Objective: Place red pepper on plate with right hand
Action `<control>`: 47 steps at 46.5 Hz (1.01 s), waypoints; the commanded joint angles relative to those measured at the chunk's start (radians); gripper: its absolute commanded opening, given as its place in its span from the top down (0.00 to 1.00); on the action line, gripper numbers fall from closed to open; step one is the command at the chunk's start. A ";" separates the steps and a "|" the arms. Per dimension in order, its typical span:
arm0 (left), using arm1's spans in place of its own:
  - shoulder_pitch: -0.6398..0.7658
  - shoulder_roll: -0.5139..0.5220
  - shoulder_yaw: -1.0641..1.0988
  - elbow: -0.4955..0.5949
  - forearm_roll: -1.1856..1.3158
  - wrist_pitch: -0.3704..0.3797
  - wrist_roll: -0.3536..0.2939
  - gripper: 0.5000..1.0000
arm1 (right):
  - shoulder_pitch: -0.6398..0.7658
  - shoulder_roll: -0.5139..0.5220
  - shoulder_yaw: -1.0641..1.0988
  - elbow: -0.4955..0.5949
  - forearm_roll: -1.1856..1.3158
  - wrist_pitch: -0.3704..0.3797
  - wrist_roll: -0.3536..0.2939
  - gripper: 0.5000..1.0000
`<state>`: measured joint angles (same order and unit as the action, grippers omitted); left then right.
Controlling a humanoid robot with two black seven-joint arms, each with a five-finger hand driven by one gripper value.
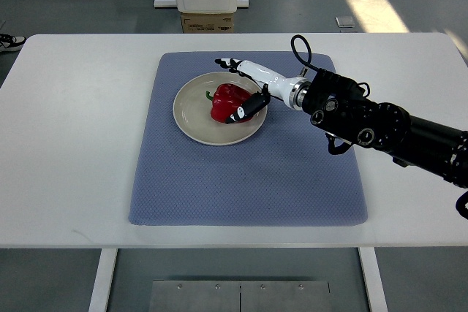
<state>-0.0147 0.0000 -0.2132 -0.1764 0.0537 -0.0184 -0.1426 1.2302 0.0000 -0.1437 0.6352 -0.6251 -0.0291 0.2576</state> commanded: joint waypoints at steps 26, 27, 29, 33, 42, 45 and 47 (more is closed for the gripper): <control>0.001 0.000 0.000 0.000 0.000 0.000 0.000 0.00 | -0.067 -0.046 0.363 0.000 0.002 0.002 -0.066 0.02; -0.001 0.000 0.000 0.000 0.000 0.000 0.000 0.00 | -0.072 -0.052 0.378 0.000 0.002 0.003 -0.069 0.02; 0.001 0.000 0.000 0.000 0.000 0.000 0.000 0.00 | -0.083 -0.066 0.409 0.000 0.002 0.002 -0.074 0.02; -0.001 0.000 0.000 0.000 0.000 0.000 0.000 0.00 | -0.106 -0.093 0.475 0.000 0.002 0.002 -0.080 0.02; 0.001 0.000 0.000 0.000 0.000 0.000 0.000 0.00 | -0.170 -0.135 0.645 0.000 0.002 0.002 -0.116 0.02; 0.001 0.000 0.000 0.000 0.000 0.000 0.000 0.00 | -0.196 -0.140 0.714 0.001 0.001 0.002 -0.133 0.02; -0.001 0.000 0.000 0.000 0.000 0.000 0.000 0.00 | -0.215 -0.146 0.766 0.001 0.002 0.002 -0.147 0.02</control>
<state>-0.0139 0.0000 -0.2133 -0.1764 0.0537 -0.0184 -0.1429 1.0382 -0.1381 0.5548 0.6357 -0.6239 -0.0277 0.1265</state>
